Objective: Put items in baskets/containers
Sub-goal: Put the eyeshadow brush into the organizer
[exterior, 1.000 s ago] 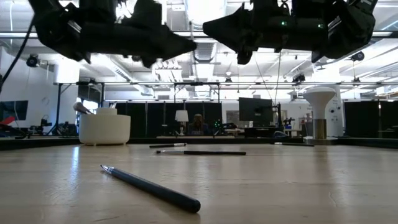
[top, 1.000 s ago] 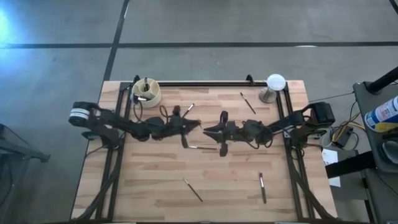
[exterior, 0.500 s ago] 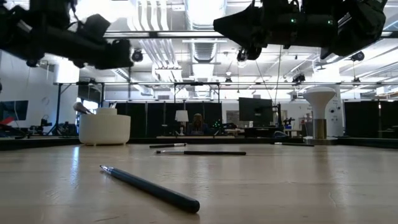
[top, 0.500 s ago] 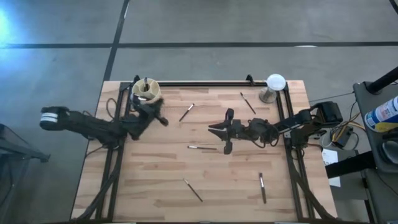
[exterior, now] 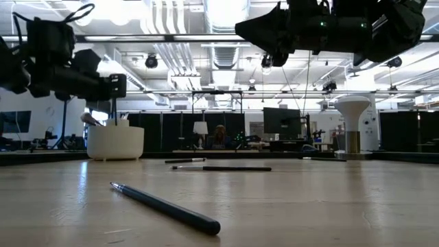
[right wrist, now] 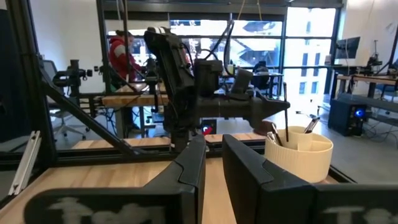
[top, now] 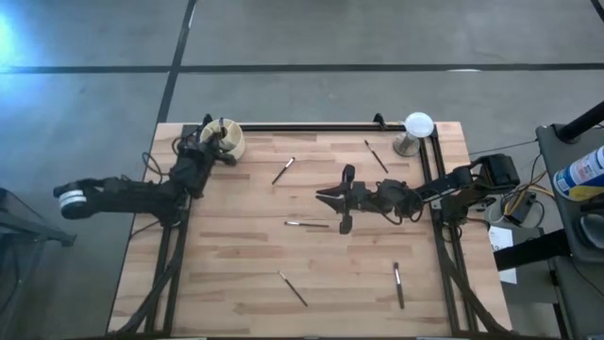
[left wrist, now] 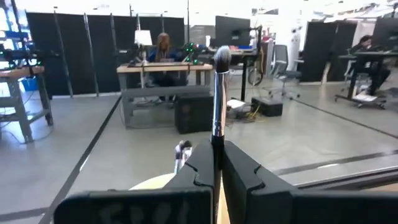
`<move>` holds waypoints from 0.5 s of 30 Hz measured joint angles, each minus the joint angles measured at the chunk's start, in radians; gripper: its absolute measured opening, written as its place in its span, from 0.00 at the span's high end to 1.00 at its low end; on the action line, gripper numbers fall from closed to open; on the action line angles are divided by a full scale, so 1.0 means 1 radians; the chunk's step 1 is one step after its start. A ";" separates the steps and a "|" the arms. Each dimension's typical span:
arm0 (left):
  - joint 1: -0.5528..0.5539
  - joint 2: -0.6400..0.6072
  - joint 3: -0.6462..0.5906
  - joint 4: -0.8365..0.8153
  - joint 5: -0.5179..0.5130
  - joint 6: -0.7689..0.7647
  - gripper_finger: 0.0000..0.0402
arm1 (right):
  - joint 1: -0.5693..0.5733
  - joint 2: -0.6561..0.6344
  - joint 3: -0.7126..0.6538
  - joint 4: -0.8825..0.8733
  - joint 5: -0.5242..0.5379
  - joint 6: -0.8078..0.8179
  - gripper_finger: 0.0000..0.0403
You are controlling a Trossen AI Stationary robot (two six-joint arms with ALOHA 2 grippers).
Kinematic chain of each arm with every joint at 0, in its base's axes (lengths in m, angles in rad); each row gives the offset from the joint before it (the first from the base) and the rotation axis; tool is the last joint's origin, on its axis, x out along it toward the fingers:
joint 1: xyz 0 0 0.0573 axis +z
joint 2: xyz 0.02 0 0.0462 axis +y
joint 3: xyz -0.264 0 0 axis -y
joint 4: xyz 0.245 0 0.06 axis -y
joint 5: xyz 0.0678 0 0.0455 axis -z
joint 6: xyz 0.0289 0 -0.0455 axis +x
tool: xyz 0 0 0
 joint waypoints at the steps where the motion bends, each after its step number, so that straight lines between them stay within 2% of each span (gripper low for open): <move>1: 0.014 0.005 0.000 0.001 0.006 -0.005 0.98 | 0.000 0.000 0.000 0.000 0.000 0.000 0.88; 10: 0.032 0.031 -0.001 -0.007 0.024 -0.030 0.98 | 0.000 0.000 0.000 0.000 -0.002 0.000 0.88; 15: 0.032 0.034 0.000 -0.053 0.023 -0.057 0.92 | 0.000 0.000 0.000 0.000 -0.002 0.000 0.88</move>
